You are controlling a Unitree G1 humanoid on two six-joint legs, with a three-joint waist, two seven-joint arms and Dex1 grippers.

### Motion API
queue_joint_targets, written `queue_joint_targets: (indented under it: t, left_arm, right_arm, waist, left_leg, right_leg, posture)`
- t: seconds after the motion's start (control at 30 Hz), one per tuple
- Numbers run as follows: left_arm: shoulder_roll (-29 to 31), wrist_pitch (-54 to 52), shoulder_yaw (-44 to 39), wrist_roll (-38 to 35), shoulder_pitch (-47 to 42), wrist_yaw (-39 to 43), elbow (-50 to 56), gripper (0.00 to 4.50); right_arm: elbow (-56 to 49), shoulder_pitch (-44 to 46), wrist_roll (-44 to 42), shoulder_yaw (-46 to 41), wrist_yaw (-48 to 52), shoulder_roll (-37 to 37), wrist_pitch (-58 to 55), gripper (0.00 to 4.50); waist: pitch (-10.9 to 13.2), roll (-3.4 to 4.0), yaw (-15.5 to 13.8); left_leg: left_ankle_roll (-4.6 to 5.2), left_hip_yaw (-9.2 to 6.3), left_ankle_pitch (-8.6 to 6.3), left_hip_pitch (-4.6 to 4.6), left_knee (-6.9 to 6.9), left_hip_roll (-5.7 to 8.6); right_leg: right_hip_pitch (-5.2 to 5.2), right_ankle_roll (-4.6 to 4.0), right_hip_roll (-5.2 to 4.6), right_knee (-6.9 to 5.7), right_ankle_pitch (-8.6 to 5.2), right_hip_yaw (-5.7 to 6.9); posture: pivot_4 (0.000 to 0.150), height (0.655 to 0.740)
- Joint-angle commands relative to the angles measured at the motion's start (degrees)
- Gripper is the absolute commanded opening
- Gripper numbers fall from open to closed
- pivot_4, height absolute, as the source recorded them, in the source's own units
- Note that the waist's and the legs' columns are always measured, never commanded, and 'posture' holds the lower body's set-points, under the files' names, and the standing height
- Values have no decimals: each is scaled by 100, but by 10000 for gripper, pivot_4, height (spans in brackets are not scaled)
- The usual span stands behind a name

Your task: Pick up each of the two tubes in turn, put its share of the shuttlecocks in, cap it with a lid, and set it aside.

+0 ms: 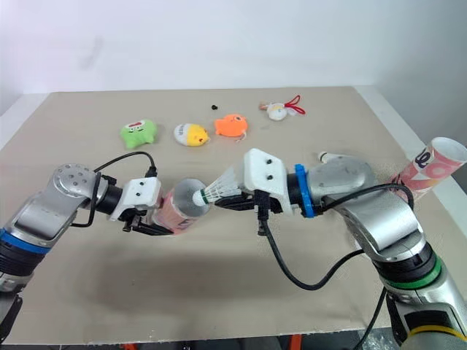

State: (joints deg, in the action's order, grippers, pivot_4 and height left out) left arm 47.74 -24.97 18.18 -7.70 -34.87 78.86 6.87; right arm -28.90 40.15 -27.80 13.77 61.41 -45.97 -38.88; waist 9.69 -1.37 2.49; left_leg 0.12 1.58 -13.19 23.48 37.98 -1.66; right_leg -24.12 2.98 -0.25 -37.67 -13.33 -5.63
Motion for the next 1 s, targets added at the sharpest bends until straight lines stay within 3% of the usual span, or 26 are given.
queue_joint_targets:
  t: [0.03,0.07,0.1,0.17,0.37,0.5,0.6,0.73,0.83,1.0]
  left_arm:
    - [-33,-10,150,61,11,41,-20,24308]
    - [-29,-24,150,56,16,56,-14,24308]
    - [-27,-33,149,54,20,67,-10,24308]
    - [-21,-36,147,53,28,77,-4,24308]
    - [-32,-33,143,50,62,56,1,24308]
    - [-34,-51,143,30,102,46,47,24308]
    - [-35,-68,136,11,175,23,122,24308]
    - [-31,-79,114,-8,251,4,206,24308]
    - [-68,-18,138,-7,260,32,168,24308]
    - [-218,65,216,19,193,56,50,24308]
  right_arm:
    - [122,347,115,140,87,106,-4,535]
    - [220,495,162,222,83,192,-32,535]
    - [287,592,189,272,80,251,-57,5383]
    - [434,792,143,294,116,383,-161,9430]
    - [455,817,-798,-286,519,441,-586,33187]
    - [415,533,-1151,-812,484,198,-774,33187]
    - [158,-380,-1332,-1853,117,-299,-1068,33187]
    - [174,-1413,-794,-2803,-583,-588,-1127,33187]
    - [34,-2764,-409,-4010,-829,-731,-1096,33187]
    - [480,-4385,82,-5204,-1052,-583,-695,33187]
  waist:
    - [0,0,1]
    - [0,0,5]
    - [0,0,6]
    - [0,0,8]
    - [1,-1,3]
    - [0,-2,-2]
    - [0,-2,0]
    - [-2,-5,-59]
    - [-6,-9,-129]
    - [-10,-4,-126]
  left_leg:
    - [0,0,0,2,0,0]
    - [1,0,-1,4,0,0]
    - [1,0,-1,4,0,0]
    - [1,0,-1,2,3,-1]
    - [1,-4,-1,4,6,0]
    - [2,-6,-1,5,8,0]
    - [2,-3,-1,4,8,1]
    - [2,-5,-4,5,7,5]
    - [2,-4,-4,-5,8,8]
    - [1,1,-4,-9,8,20]
  right_leg:
    - [-1,0,0,0,0,0]
    - [-3,-1,0,0,0,0]
    - [-4,-2,0,-1,1,1]
    - [-6,-3,2,-8,1,1]
    - [-7,-9,-1,-20,-3,3]
    - [-7,-9,-3,-24,-4,6]
    - [-7,-6,-3,-25,-5,3]
    - [-6,-5,-11,-30,-16,6]
    - [0,0,-8,-33,-20,5]
    - [6,13,-18,-33,-24,-4]
  posture:
    - [1500,7400]
    - [1500,7400]
    - [1500,7400]
    - [1500,7400]
    - [1500,7400]
    - [1500,7400]
    - [1500,7400]
    - [1500,7400]
    - [1500,7400]
    - [1500,7400]
